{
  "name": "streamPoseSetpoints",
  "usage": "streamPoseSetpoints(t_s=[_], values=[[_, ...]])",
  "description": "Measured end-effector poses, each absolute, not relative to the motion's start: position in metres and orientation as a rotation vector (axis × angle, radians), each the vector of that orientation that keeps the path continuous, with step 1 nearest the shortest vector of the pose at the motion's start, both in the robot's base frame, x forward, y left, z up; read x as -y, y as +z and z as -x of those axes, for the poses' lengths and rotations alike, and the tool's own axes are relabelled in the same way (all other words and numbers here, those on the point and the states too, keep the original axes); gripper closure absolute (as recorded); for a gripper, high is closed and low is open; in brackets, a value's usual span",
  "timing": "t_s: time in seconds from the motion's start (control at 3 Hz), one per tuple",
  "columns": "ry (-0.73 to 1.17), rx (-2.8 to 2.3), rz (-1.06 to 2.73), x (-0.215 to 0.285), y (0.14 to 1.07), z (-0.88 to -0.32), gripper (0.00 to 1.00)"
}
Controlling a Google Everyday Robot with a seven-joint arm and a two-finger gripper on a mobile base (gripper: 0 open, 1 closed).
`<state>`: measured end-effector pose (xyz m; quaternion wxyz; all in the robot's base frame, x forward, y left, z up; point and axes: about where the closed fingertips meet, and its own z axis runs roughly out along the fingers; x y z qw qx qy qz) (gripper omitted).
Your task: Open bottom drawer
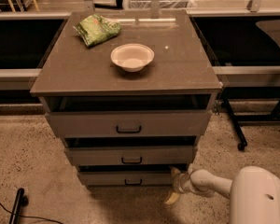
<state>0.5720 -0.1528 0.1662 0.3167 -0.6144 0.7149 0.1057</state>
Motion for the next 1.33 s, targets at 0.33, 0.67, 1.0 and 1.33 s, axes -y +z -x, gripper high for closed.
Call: streamPoseSetpoints(t_s=[0.33, 0.67, 1.0, 1.33], values=[[0.270, -1.885, 1.617, 0.1549, 0.1651, -0.5725, 0.00], [0.270, -1.885, 1.617, 0.1548, 0.1651, -0.5725, 0.19], [0.270, -1.885, 1.617, 0.1548, 0.1651, -0.5725, 0.41], [0.270, -1.885, 1.617, 0.1548, 0.1650, -0.5725, 0.45]])
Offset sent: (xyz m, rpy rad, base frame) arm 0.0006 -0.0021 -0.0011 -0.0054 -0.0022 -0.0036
